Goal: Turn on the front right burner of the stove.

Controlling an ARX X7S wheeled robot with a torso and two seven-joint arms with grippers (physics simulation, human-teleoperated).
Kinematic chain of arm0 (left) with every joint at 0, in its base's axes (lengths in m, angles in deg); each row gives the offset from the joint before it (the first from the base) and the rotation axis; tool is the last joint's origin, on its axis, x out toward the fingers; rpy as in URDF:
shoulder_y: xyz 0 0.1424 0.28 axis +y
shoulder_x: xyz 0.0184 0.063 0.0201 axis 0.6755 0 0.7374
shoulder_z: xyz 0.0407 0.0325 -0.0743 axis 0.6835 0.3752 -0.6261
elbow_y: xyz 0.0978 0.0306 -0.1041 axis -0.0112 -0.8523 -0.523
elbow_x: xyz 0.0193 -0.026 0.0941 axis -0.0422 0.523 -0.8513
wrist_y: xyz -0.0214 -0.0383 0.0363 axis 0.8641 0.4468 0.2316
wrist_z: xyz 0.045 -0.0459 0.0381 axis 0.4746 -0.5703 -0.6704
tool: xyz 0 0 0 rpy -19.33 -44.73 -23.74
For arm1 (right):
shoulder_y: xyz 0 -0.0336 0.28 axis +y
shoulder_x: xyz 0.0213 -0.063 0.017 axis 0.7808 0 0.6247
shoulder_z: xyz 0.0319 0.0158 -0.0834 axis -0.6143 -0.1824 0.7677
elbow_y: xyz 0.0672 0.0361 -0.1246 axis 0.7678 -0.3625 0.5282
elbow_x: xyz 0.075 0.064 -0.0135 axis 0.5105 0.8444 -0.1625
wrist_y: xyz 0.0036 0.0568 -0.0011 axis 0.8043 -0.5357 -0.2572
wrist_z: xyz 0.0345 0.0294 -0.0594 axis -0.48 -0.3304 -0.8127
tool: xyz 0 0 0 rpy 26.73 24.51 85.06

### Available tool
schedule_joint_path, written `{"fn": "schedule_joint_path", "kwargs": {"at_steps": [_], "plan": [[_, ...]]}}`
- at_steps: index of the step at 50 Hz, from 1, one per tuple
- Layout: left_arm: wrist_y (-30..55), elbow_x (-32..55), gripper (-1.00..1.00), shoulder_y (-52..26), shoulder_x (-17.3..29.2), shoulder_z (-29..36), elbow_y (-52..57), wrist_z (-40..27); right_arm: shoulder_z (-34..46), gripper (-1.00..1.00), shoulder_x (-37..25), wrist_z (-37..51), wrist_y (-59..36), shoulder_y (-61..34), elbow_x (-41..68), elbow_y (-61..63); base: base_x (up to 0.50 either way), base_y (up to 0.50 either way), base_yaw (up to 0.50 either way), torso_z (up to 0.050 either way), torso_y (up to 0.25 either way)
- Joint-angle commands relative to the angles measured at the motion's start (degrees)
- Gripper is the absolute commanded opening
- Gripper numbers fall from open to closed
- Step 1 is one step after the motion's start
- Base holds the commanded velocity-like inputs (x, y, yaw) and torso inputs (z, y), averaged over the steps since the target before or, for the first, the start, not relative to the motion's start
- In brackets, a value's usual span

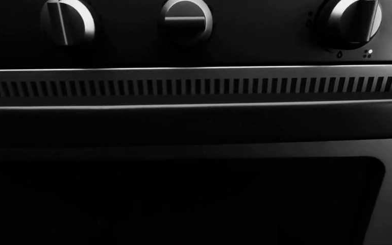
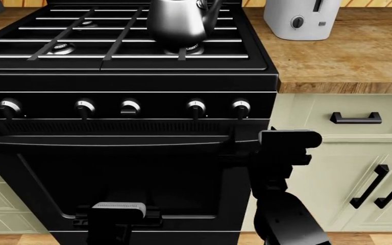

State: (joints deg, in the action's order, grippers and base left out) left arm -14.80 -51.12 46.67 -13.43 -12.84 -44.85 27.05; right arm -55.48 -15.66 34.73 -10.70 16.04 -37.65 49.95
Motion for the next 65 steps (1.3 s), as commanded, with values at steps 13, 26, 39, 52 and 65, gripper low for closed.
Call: {"fn": "schedule_joint_path", "kwargs": {"at_steps": [13, 26, 39, 52, 65], "plan": [[0.4, 0.4, 1.0, -0.4, 0.7, 1.0, -0.3, -0.9, 1.5, 1.0, 1.0, -0.5, 3.7, -12.3, 1.7, -15.3, 0.0, 0.0, 0.0, 0.0, 0.0], [0.3, 0.7, 1.0, -0.4, 1.1, 1.5, -0.3, -1.3, 2.4, 1.0, 1.4, -0.7, 7.0, -13.3, 2.8, -21.1, 0.0, 0.0, 0.0, 0.0, 0.0], [0.3, 1.0, 1.0, -0.5, 1.5, 1.9, -0.4, -1.7, 3.6, 1.0, 1.0, -0.1, 7.3, -13.0, 4.0, -22.2, 0.0, 0.0, 0.0, 0.0, 0.0], [0.2, 1.0, 1.0, -0.6, 1.7, 2.4, -0.5, -2.3, 4.7, 1.0, 0.3, 0.8, 6.9, -12.8, 4.9, -20.6, 0.0, 0.0, 0.0, 0.0, 0.0], [0.2, 1.3, 1.0, -0.8, 2.0, 2.8, -0.6, -2.7, 5.5, -1.0, -0.2, 0.6, 9.1, -13.8, 5.2, -23.5, 0.0, 0.0, 0.0, 0.0, 0.0]]}}
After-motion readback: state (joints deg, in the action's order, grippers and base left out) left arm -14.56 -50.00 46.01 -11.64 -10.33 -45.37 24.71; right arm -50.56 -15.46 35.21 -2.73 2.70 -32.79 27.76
